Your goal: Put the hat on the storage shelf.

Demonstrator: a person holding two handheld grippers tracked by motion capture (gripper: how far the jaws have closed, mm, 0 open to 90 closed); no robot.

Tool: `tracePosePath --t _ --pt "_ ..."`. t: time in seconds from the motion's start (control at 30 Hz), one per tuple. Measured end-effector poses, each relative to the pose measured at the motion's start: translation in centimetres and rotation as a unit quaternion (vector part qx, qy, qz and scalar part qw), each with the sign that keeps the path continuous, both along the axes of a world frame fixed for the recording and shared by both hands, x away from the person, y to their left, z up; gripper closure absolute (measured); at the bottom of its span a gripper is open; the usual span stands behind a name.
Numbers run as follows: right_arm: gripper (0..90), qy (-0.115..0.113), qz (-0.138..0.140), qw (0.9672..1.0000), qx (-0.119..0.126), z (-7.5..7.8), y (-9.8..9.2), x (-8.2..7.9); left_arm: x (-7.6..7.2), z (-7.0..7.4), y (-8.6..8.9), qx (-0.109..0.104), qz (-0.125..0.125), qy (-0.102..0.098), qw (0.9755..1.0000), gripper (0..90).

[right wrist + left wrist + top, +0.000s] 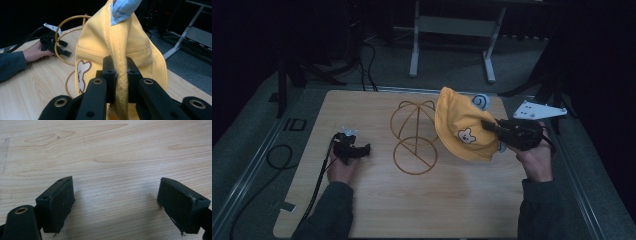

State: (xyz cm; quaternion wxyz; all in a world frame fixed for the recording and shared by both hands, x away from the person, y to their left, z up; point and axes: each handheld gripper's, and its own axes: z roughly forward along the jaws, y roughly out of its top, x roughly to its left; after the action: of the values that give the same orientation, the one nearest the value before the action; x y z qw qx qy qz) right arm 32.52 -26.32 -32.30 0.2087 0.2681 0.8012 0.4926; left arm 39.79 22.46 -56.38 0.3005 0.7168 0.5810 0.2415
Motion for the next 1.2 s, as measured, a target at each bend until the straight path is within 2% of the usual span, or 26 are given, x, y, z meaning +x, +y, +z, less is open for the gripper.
tracePosePath --t 0.4,0.6,0.8,1.2 --pt "82.7 -0.01 0.017 0.9998 0.002 1.3 1.4 0.2 0.0 0.0 0.0 0.0 0.0 0.0 1.0 14.4" --pt "82.7 -0.007 0.024 0.9996 -0.012 1.5 3.0 1.0 0.0 0.0 0.0 0.0 0.0 0.0 1.0 14.4" --pt "82.6 -0.004 0.024 0.9995 -0.022 1.5 3.7 1.8 0.0 0.0 0.0 0.0 0.0 0.0 1.0 14.4" --pt "82.1 -0.004 0.025 0.9994 -0.025 2.1 4.8 2.8 0.0 0.0 0.0 0.0 0.0 0.0 1.0 14.4"
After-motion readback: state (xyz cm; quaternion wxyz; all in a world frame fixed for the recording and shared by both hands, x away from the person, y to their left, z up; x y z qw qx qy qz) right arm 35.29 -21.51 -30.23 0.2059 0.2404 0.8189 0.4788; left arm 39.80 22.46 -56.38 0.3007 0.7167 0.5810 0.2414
